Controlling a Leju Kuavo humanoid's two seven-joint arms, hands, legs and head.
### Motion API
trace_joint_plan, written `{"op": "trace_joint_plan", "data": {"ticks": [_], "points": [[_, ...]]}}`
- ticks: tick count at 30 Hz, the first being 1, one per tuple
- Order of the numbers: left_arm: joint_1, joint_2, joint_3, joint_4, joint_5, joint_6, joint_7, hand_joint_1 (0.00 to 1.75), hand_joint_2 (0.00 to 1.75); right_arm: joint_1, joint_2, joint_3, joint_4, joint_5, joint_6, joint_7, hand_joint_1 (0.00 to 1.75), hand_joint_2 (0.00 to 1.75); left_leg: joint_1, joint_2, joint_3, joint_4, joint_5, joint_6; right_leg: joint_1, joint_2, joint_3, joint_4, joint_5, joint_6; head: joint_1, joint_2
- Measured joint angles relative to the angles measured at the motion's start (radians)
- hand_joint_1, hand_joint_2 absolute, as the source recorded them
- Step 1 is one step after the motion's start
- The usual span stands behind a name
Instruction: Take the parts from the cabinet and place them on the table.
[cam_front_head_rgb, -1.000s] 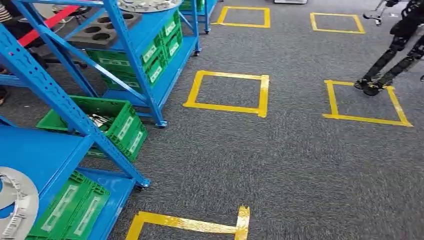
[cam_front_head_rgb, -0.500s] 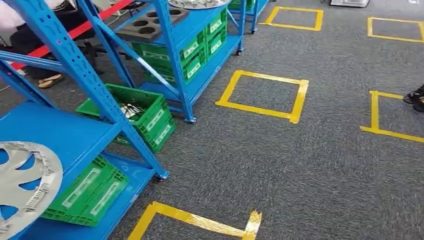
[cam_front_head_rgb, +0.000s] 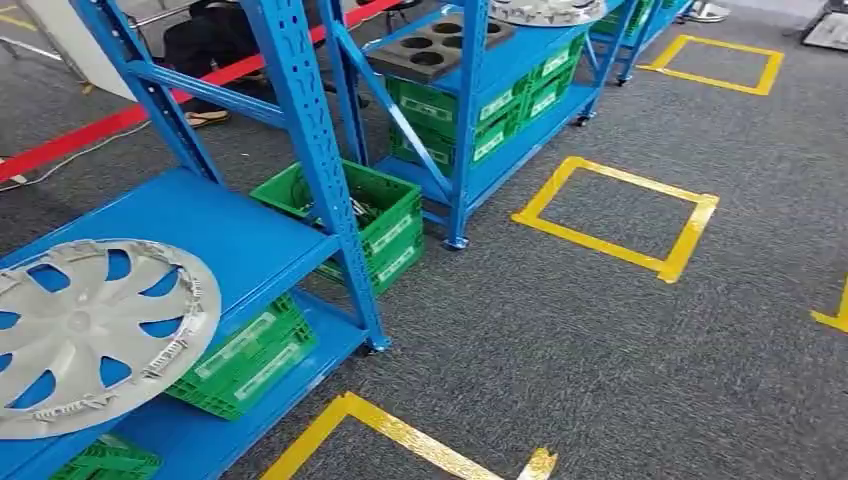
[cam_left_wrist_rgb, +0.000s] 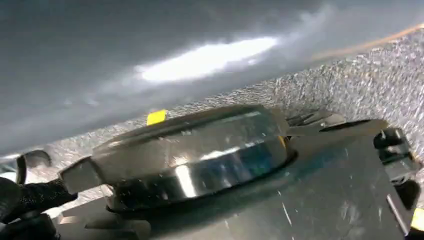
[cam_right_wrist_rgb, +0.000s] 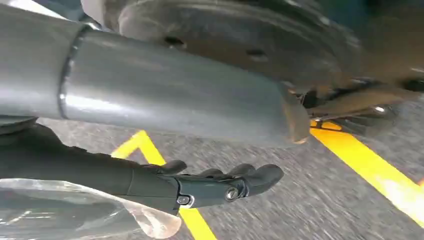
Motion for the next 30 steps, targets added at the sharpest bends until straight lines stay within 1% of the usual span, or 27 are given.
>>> {"op": "trace_joint_plan", "data": {"ticks": [1,2,4,5,6,7,8,9,10,11,12,13,14,15,16,17,20,21,22,23,24,25,26,27,28,29,30], "points": [[-0.001,0.000,0.000,0.000,0.002,0.002,-0.008,0.00,0.00,0.001,0.000,0.000,0.000,-0.005,-0.001,-0.007,0.00,0.00,-0.005,-0.009,-0.005,0.004,-0.002,-0.007,-0.003,0.054,0.014,-0.028,-0.019,-0.003,0.000,0.000],[-0.003,0.000,0.000,0.000,0.002,0.003,-0.012,0.00,0.00,0.000,0.000,0.000,0.000,-0.005,-0.001,-0.013,0.00,0.00,-0.001,-0.024,-0.012,0.009,-0.003,-0.012,-0.005,0.049,0.030,-0.040,-0.020,-0.008,-0.002,0.000],[0.001,0.000,0.001,0.000,0.003,0.007,-0.014,0.00,0.00,-0.002,0.000,0.000,0.000,-0.006,0.000,-0.017,0.00,0.00,0.005,-0.041,-0.016,0.004,0.005,-0.025,0.002,0.030,0.029,-0.039,-0.018,-0.019,-0.001,0.000],[0.003,0.001,0.001,0.000,0.003,0.010,-0.014,0.00,0.00,-0.001,0.000,-0.001,-0.001,-0.007,0.002,-0.022,0.00,0.00,0.004,-0.052,-0.018,0.003,0.005,-0.030,0.000,0.019,0.031,-0.043,-0.016,-0.025,-0.002,0.000],[0.004,0.002,0.001,0.000,0.003,0.013,-0.014,0.00,0.00,-0.001,0.004,0.000,-0.002,-0.006,0.004,-0.027,0.00,0.00,0.003,-0.023,-0.019,0.014,-0.005,-0.034,-0.005,0.002,0.034,-0.049,-0.012,-0.032,0.000,0.000],[0.004,0.002,0.001,0.000,0.003,0.016,-0.016,0.00,0.00,-0.001,0.004,-0.001,-0.002,-0.006,0.004,-0.032,0.00,0.00,-0.001,0.035,-0.035,0.050,-0.032,-0.040,-0.004,-0.010,0.035,-0.050,-0.014,-0.040,-0.014,0.000],[0.003,0.002,0.001,0.000,0.003,0.018,-0.016,0.00,0.00,0.000,0.005,0.000,-0.002,-0.006,0.005,-0.035,0.00,0.00,0.001,0.056,-0.067,0.115,-0.069,-0.045,-0.002,-0.025,0.036,-0.050,-0.016,-0.043,-0.019,0.000],[0.003,0.003,0.002,0.000,0.003,0.019,-0.016,0.00,0.00,0.003,0.006,0.000,-0.002,-0.006,0.006,-0.037,0.00,0.00,0.002,0.064,-0.106,0.196,-0.108,-0.048,-0.001,-0.042,0.037,-0.050,-0.018,-0.046,-0.018,0.000],[0.003,0.003,0.002,0.000,0.003,0.017,-0.016,0.00,0.00,0.005,0.005,-0.001,-0.002,-0.007,0.008,-0.040,0.00,0.00,0.004,0.067,-0.145,0.276,-0.139,-0.051,0.000,-0.060,0.037,-0.050,-0.021,-0.047,-0.018,0.000],[0.004,0.007,0.002,0.000,0.002,0.008,-0.016,0.00,0.00,0.007,0.005,-0.001,-0.002,-0.008,0.013,-0.044,0.00,0.00,0.005,0.067,-0.166,0.317,-0.145,-0.052,0.001,-0.076,0.038,-0.050,-0.023,-0.048,-0.018,0.000],[0.007,0.011,0.002,0.000,0.001,0.002,-0.017,0.00,0.00,0.008,0.005,0.000,-0.002,-0.008,0.021,-0.047,0.00,0.00,0.006,0.069,-0.160,0.306,-0.124,-0.053,0.001,-0.091,0.041,-0.050,-0.025,-0.048,-0.018,0.000],[0.012,0.016,0.002,0.000,0.001,-0.002,-0.019,0.00,0.00,0.008,0.005,0.000,-0.002,-0.010,0.025,-0.052,0.00,0.00,0.006,0.072,-0.134,0.255,-0.086,-0.051,0.002,-0.103,0.044,-0.050,-0.028,-0.047,-0.019,0.000],[0.016,0.020,0.002,0.000,0.001,-0.003,-0.021,0.00,0.00,0.008,0.005,-0.001,-0.002,-0.012,0.026,-0.057,0.00,0.00,0.006,0.080,-0.090,0.170,-0.038,-0.047,0.003,-0.115,0.050,-0.050,-0.031,-0.046,-0.019,0.000],[0.019,0.025,0.002,0.000,0.001,-0.004,-0.022,0.00,0.00,0.007,0.006,-0.001,-0.002,-0.013,0.025,-0.059,0.00,0.00,0.001,0.112,-0.041,0.074,0.006,-0.038,0.004,-0.126,0.058,-0.050,-0.036,-0.045,-0.018,0.000],[0.018,0.027,0.002,0.000,0.001,-0.004,-0.022,0.00,0.00,0.007,0.008,-0.001,-0.002,-0.014,0.024,-0.059,0.00,0.00,-0.009,0.179,-0.013,0.020,0.004,-0.028,0.005,-0.135,0.057,-0.051,-0.040,-0.040,-0.018,0.000],[0.014,0.029,0.002,0.000,0.001,-0.004,-0.022,0.00,0.00,0.007,0.008,-0.001,-0.002,-0.015,0.023,-0.059,0.00,0.00,-0.017,0.190,-0.009,0.004,-0.003,-0.022,0.013,-0.147,0.059,-0.048,-0.048,-0.031,-0.019,0.000],[0.018,0.031,0.002,0.000,0.000,-0.004,-0.022,0.00,0.00,0.002,0.011,-0.001,-0.003,-0.015,0.021,-0.059,0.00,0.00,-0.017,0.149,-0.017,0.004,0.000,-0.013,0.013,-0.187,0.079,-0.059,-0.049,-0.020,-0.019,0.000],[0.019,0.031,0.002,0.000,0.000,-0.003,-0.022,0.00,0.00,-0.001,0.011,-0.001,-0.004,-0.015,0.021,-0.059,0.00,0.00,-0.004,0.135,-0.007,-0.009,0.009,-0.004,0.012,-0.175,0.074,-0.056,-0.058,-0.012,-0.019,0.000],[0.022,0.032,0.002,0.000,0.001,-0.003,-0.022,0.00,0.00,-0.003,0.011,-0.001,-0.004,-0.015,0.021,-0.059,0.00,0.00,-0.002,0.126,-0.006,-0.011,0.010,-0.001,0.010,-0.106,0.069,-0.035,-0.076,-0.007,-0.011,0.000],[0.021,0.031,0.002,0.000,0.002,0.003,-0.021,0.00,0.00,-0.001,0.011,-0.001,-0.004,-0.015,0.022,-0.059,0.00,0.00,-0.001,0.115,-0.007,-0.010,0.012,0.003,0.007,-0.066,0.044,0.023,-0.108,-0.005,-0.008,0.000],[0.018,0.026,0.002,0.000,0.003,0.013,-0.016,0.00,0.00,0.002,0.011,-0.001,-0.004,-0.015,0.028,-0.061,0.00,0.00,0.000,0.099,-0.008,-0.010,0.013,0.005,0.005,-0.047,0.001,0.111,-0.147,-0.002,-0.005,0.000],[0.018,0.021,0.002,0.000,0.003,0.019,-0.011,0.00,0.00,0.006,0.010,-0.001,-0.003,-0.015,0.031,-0.062,0.00,0.00,0.000,0.084,-0.008,-0.010,0.013,0.007,0.005,-0.041,-0.045,0.197,-0.178,0.000,-0.005,0.000],[0.018,0.018,0.003,0.000,0.004,0.023,-0.009,0.00,0.00,0.010,0.008,-0.001,-0.003,-0.015,0.034,-0.062,0.00,0.00,0.000,0.067,-0.007,-0.009,0.013,0.007,0.005,-0.040,-0.081,0.254,-0.186,0.003,-0.002,0.000],[0.019,0.014,0.003,0.001,0.004,0.024,-0.009,0.00,0.00,0.013,0.008,0.000,-0.003,-0.015,0.037,-0.063,0.00,0.00,0.001,0.052,-0.005,-0.009,0.012,0.007,0.004,-0.040,-0.094,0.257,-0.167,0.004,-0.002,0.000],[0.020,0.011,0.003,0.001,0.004,0.026,-0.008,0.00,0.00,0.014,0.008,0.000,-0.003,-0.015,0.040,-0.063,0.00,0.00,0.002,0.037,-0.003,-0.009,0.011,0.006,0.004,-0.040,-0.085,0.217,-0.127,0.004,-0.002,0.000],[0.021,0.008,0.003,0.001,0.004,0.028,-0.008,0.00,0.00,0.015,0.007,0.000,-0.003,-0.015,0.040,-0.063,0.00,0.00,0.003,0.022,0.000,-0.008,0.009,0.004,0.002,-0.036,-0.058,0.141,-0.075,0.004,-0.002,0.000],[0.022,0.006,0.003,0.001,0.004,0.029,-0.008,0.00,0.00,0.015,0.005,0.000,-0.003,-0.015,0.040,-0.064,0.00,0.00,0.005,0.006,0.003,-0.007,0.007,-0.001,-0.002,-0.016,-0.016,0.037,-0.018,0.005,-0.002,0.000]]}}
